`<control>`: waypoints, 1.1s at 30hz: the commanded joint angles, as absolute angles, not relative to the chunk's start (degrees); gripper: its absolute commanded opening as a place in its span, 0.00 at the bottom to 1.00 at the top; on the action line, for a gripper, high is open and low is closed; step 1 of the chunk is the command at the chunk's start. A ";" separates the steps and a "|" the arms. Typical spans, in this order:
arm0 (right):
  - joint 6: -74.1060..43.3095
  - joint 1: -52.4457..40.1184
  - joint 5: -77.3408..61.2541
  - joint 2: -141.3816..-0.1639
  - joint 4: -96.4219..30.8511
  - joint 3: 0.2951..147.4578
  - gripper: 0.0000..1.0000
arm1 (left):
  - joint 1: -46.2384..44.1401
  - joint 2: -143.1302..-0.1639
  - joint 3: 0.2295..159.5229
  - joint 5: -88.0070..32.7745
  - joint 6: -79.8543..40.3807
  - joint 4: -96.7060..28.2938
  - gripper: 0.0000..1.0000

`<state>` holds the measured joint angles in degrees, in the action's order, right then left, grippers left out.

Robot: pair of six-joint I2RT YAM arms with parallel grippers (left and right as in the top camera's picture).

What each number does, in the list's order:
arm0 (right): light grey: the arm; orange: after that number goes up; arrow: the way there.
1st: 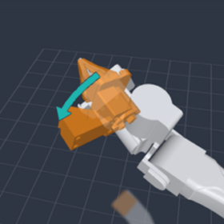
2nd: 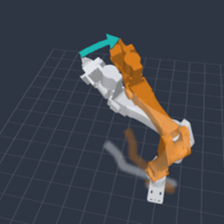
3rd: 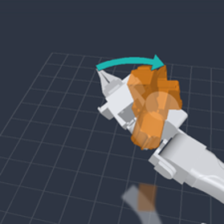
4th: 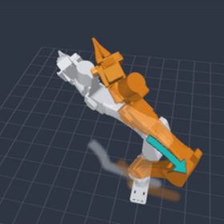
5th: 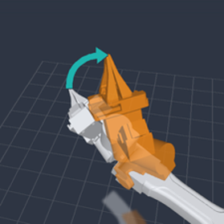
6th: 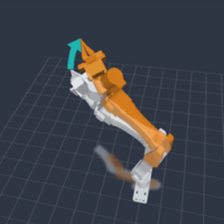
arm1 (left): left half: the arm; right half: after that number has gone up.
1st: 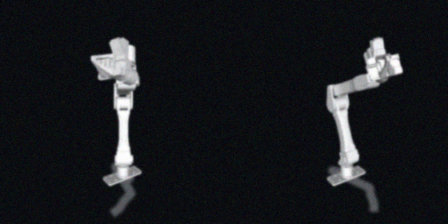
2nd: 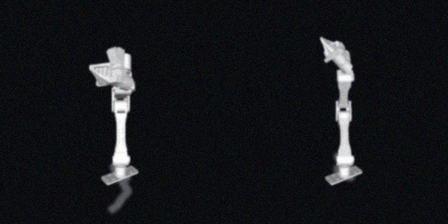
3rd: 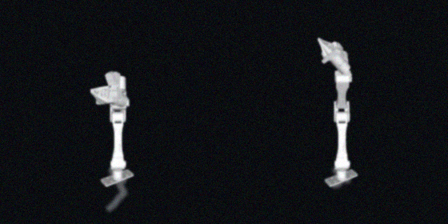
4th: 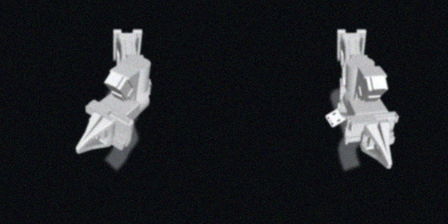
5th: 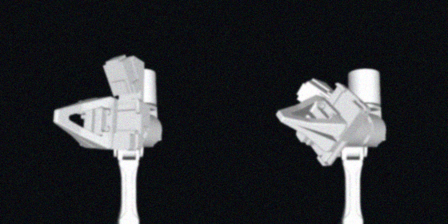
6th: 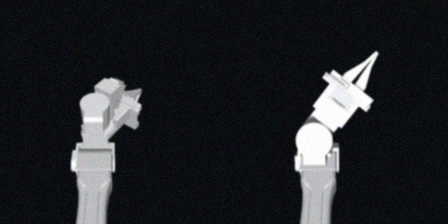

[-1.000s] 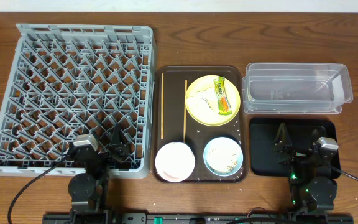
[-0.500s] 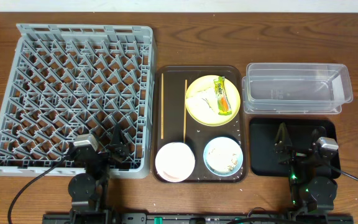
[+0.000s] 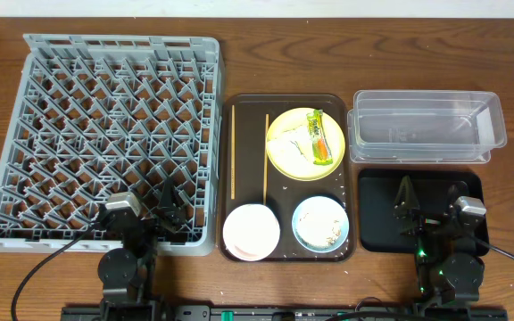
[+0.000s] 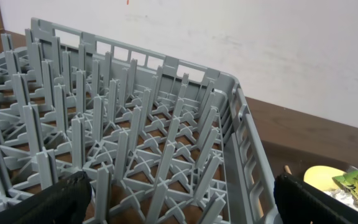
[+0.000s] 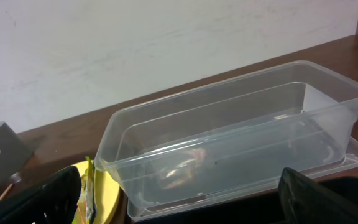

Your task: Sort waste into correct bins and load items into the dishwasher

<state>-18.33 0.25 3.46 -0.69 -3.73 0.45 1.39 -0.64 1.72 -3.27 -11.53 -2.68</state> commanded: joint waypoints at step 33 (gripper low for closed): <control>-12.67 0.36 -16.84 -45.76 -48.58 56.03 0.99 | 1.19 -47.92 56.95 -19.51 -15.09 -40.18 0.95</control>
